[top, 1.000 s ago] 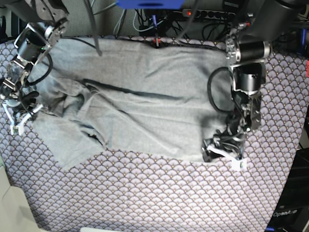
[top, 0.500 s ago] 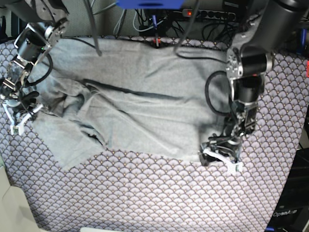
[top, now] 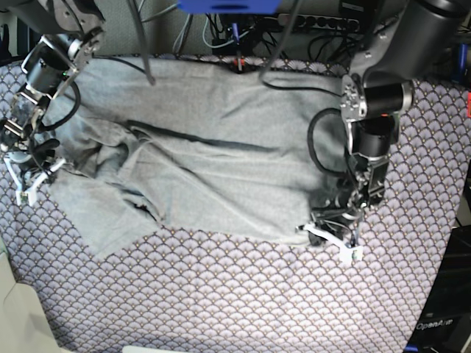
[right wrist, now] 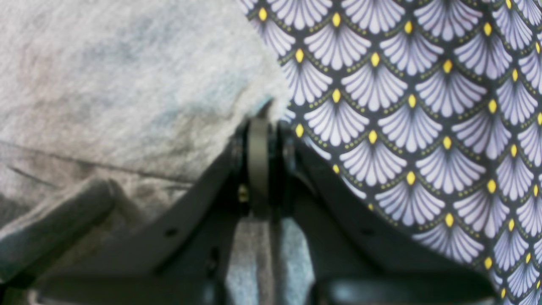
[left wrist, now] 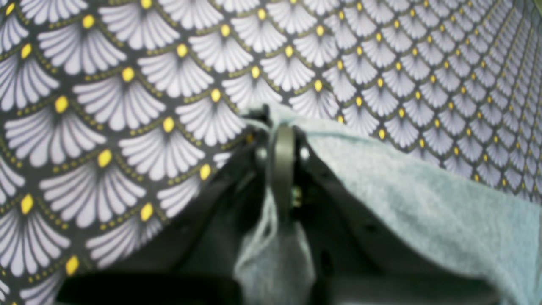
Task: Fold the T-shirt properly
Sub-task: 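Lift the hem and fold it toward the folded shoulder edge with both grippers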
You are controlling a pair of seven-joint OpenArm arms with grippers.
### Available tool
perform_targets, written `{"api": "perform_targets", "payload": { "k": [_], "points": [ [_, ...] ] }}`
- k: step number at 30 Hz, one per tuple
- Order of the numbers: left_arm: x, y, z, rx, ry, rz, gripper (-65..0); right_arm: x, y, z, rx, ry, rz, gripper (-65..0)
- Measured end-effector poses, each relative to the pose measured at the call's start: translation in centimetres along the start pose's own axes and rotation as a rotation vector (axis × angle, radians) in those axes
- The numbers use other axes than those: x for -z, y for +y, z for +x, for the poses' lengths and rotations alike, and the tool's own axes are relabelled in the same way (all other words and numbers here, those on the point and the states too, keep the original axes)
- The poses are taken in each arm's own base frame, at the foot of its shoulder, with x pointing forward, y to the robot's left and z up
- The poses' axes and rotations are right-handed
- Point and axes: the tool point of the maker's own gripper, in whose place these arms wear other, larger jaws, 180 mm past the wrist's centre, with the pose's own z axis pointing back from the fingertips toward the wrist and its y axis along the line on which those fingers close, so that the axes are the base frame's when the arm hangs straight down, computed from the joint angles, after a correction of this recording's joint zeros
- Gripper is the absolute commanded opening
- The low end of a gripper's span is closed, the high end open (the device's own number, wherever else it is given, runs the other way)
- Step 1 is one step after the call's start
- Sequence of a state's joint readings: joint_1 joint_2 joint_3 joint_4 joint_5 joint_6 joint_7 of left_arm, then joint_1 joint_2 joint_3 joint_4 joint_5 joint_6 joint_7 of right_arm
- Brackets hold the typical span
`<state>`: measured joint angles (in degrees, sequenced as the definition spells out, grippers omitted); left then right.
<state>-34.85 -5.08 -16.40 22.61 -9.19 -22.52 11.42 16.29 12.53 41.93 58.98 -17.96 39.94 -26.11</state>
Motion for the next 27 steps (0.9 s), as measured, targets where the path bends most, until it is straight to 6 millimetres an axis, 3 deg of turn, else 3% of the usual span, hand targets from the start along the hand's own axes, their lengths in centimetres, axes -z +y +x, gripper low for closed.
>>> {"api": "perform_targets", "payload": {
  "k": [7, 14, 20, 25, 27],
  "points": [
    [-1.9, 0.2, -0.4, 0.092, 0.066, 0.006, -65.0, -1.3, -0.7, 0.9, -0.055, -0.043, -0.045, -65.0],
    [-5.5, -0.4, 2.6, 0.220, 0.017, 0.023, -65.0, -3.4, -0.7, 3.2, -0.141, -0.110, -0.090, -65.0],
    [-8.5, 0.0, -0.1, 0.278, 0.066, 0.054, -65.0, -5.4, -1.4, 2.5, -0.191, -0.118, -0.136, -65.0],
    [-10.7, -0.7, 1.0, 0.328, 0.023, 0.059, -65.0, -6.8, -1.6, 4.4, -0.219, -0.180, -0.164, -65.0],
    [-11.4, -0.8, 0.7, 0.338, 0.016, 0.063, -65.0, -7.2, -1.7, 4.2, -0.230, -0.175, -0.172, -65.0]
  ]
}}
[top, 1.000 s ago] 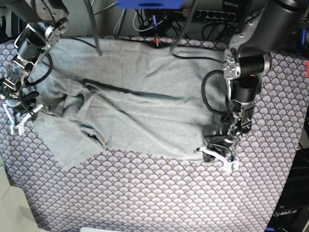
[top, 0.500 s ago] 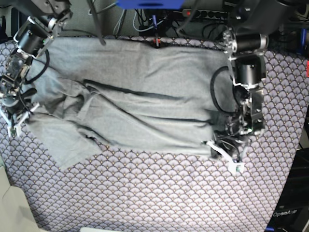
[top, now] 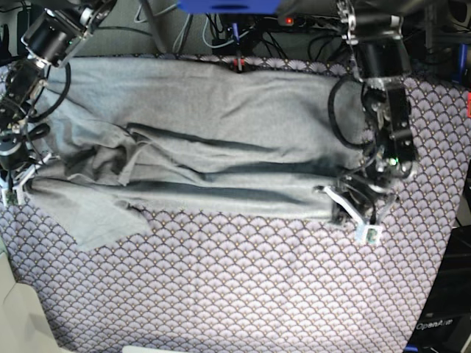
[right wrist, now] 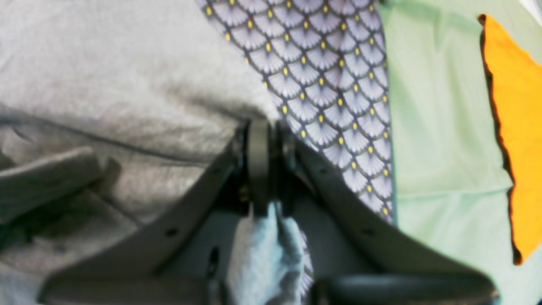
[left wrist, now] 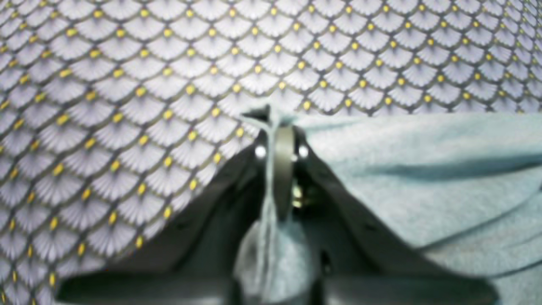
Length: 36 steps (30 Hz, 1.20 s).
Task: Fold the T-shirt properly
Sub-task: 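Lift the hem and fold it toward the folded shoulder edge with both grippers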
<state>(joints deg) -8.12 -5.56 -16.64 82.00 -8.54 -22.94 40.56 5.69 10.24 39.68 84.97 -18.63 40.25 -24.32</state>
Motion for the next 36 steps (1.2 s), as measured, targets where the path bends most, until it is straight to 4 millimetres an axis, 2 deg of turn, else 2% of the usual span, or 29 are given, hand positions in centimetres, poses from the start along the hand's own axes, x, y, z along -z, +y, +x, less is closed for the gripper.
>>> {"api": "perform_targets", "payload": {
  "k": [3, 8, 15, 21, 29, 33, 36],
  "points": [
    [-1.0, -0.2, -0.9, 0.016, 0.014, 0.006, -65.0, -0.6, 0.0, -0.2, -0.015, 0.006, -0.011, -65.0],
    [-2.3, -0.4, 0.7, 0.040, -0.047, 0.013, -65.0, -1.8, -0.5, 1.2, -0.046, -0.037, -0.040, -65.0],
    [-3.6, 2.3, -0.5, -0.007, -0.008, 0.075, -65.0, -2.1, -0.7, 1.6, -0.050, -0.050, -0.047, -65.0],
    [-4.4, 2.5, -1.6, 0.067, 0.034, 0.012, -65.0, -3.0, 0.6, -0.1, -0.049, -0.089, -0.002, -65.0],
    [-5.6, 2.5, -4.8, 0.114, 0.122, -0.022, -65.0, -4.7, 2.3, -3.0, -0.015, -0.107, 0.064, -65.0],
    [-5.8, 2.3, -5.8, 0.117, 0.140, -0.031, -65.0, -5.6, 2.7, -4.3, -0.009, -0.118, 0.082, -65.0],
    [-6.0, 2.3, -6.3, 0.115, 0.151, -0.032, -65.0, -6.6, 2.1, -5.2, 0.006, -0.134, 0.063, -65.0]
  ]
}}
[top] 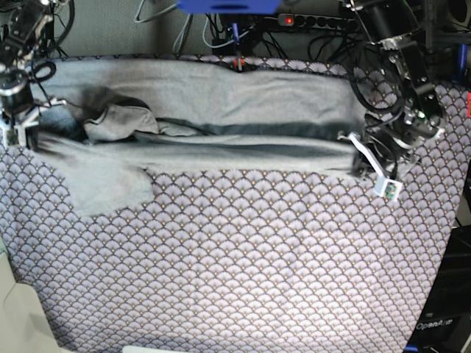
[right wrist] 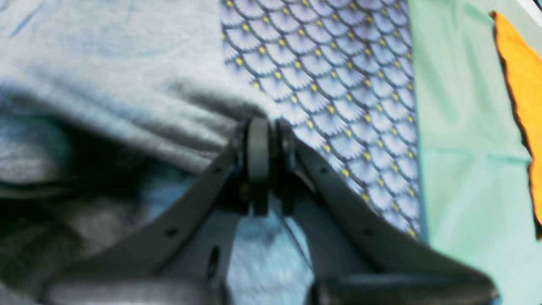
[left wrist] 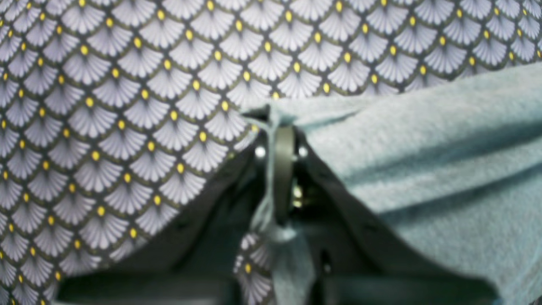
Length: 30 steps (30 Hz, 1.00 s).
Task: Fold the T-shirt properly
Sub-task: 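Lift the hem and fold it toward the folded shoulder edge with both grippers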
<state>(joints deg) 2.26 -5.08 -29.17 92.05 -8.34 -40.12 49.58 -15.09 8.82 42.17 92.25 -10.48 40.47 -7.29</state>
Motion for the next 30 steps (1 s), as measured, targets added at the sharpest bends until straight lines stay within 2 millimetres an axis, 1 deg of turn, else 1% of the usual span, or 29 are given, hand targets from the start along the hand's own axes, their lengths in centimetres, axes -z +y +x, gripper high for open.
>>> {"api": "perform_targets", "payload": {
  "k": [3, 7, 10, 14, 17, 19, 20, 23, 25, 28, 30],
  "points": [
    [-0.3, 0.1, 0.3, 0.007, -0.008, 0.008, -65.0, -1.1, -0.6, -0.2, 0.036, -0.049, -0.038, -65.0],
    [-1.1, 1.0, 0.9, -0.005, -0.036, 0.037, -65.0, -2.3, -1.2, -0.2, 0.046, -0.100, -0.064, -65.0],
    [-1.3, 1.4, 0.8, -0.013, -0.036, 0.048, -65.0, -3.0, -0.4, -1.0, 0.062, -0.103, -0.057, -65.0],
    [-1.3, 1.5, 0.8, -0.013, -0.037, 0.048, -65.0, -4.1, 0.1, -0.9, 0.068, -0.154, -0.048, -65.0],
    [-1.4, 1.3, -0.1, -0.016, -0.020, 0.046, -65.0, -4.9, 0.9, -1.7, 0.077, -0.151, -0.038, -65.0],
    [-1.4, 1.2, -0.6, -0.017, -0.005, 0.047, -65.0, -5.4, 1.2, -1.7, 0.081, -0.169, -0.035, -65.0],
    [-1.5, 1.3, -0.8, -0.016, 0.001, 0.048, -65.0, -5.6, 1.1, -1.6, 0.080, -0.178, -0.038, -65.0],
    [-1.5, 1.3, -0.7, -0.015, -0.003, 0.048, -65.0, -6.4, -0.3, -1.5, 0.078, -0.202, -0.078, -65.0],
    [-1.6, 1.4, -1.1, -0.023, 0.001, 0.049, -65.0, -6.8, -1.0, -1.5, 0.076, -0.209, -0.102, -65.0],
    [-2.3, 2.5, -1.6, -0.054, -0.002, 0.077, -65.0, -7.1, -1.7, -1.6, 0.087, -0.213, -0.120, -65.0],
    [-2.4, 2.9, -1.8, -0.062, -0.001, 0.086, -65.0, -7.2, -1.8, -1.4, 0.102, -0.227, -0.122, -65.0]
  ]
}}
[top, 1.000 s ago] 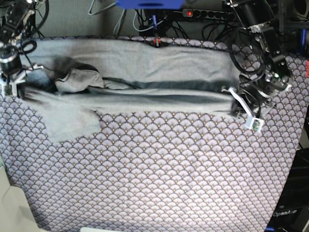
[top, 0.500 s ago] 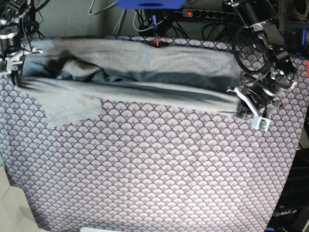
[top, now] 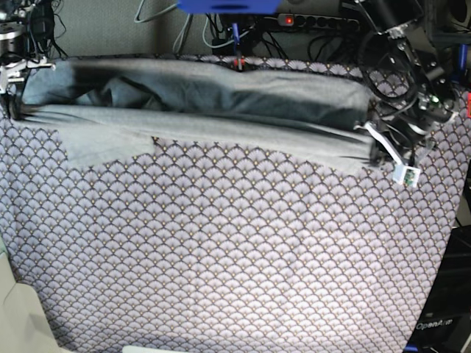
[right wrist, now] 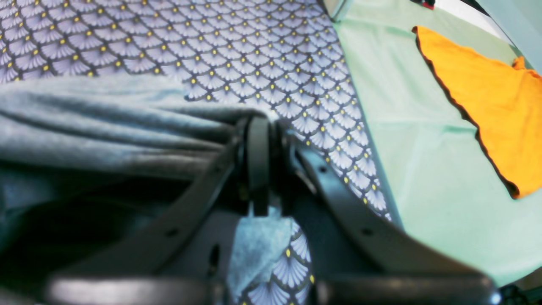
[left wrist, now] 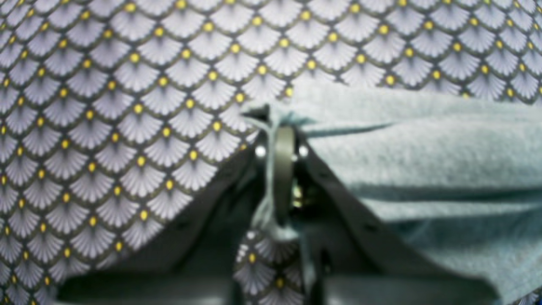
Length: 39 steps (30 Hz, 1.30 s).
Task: Fold the T-shirt properly
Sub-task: 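Lift the hem and fold it toward the folded shoulder edge with both grippers, then lay the hem onto the folded edge and hold with both grippers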
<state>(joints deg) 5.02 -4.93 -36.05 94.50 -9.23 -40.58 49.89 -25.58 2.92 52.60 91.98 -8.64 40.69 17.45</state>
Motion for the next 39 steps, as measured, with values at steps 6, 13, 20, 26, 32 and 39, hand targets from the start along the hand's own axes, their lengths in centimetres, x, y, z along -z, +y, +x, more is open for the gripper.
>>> {"api": "perform_targets", "payload": {
  "k": [6, 13, 20, 26, 32, 39],
  "points": [
    [0.0, 0.0, -0.1, 0.000, 0.003, -0.001, -65.0, -1.2, 0.5, -3.1, 0.078, 0.024, 0.002, -65.0],
    [-0.4, 0.0, -1.6, 0.016, 0.034, -0.011, -65.0, -2.6, -0.6, -5.7, 0.152, 0.028, -0.051, -65.0],
    [-0.6, -0.1, -2.9, 0.020, 0.068, -0.015, -65.0, -3.8, -1.5, -6.6, 0.182, 0.004, -0.094, -65.0],
    [-0.1, -0.2, -5.6, -0.014, 0.131, -0.033, -65.0, -4.6, -1.0, -8.3, 0.232, 0.011, -0.108, -65.0],
    [0.3, 0.0, -6.8, -0.037, 0.160, -0.049, -65.0, -6.2, -1.1, -9.4, 0.240, 0.036, -0.111, -65.0],
    [0.3, 0.0, -6.7, -0.037, 0.157, -0.048, -59.7, -6.1, -1.0, -9.7, 0.250, 0.043, -0.113, -65.0]
  ]
}}
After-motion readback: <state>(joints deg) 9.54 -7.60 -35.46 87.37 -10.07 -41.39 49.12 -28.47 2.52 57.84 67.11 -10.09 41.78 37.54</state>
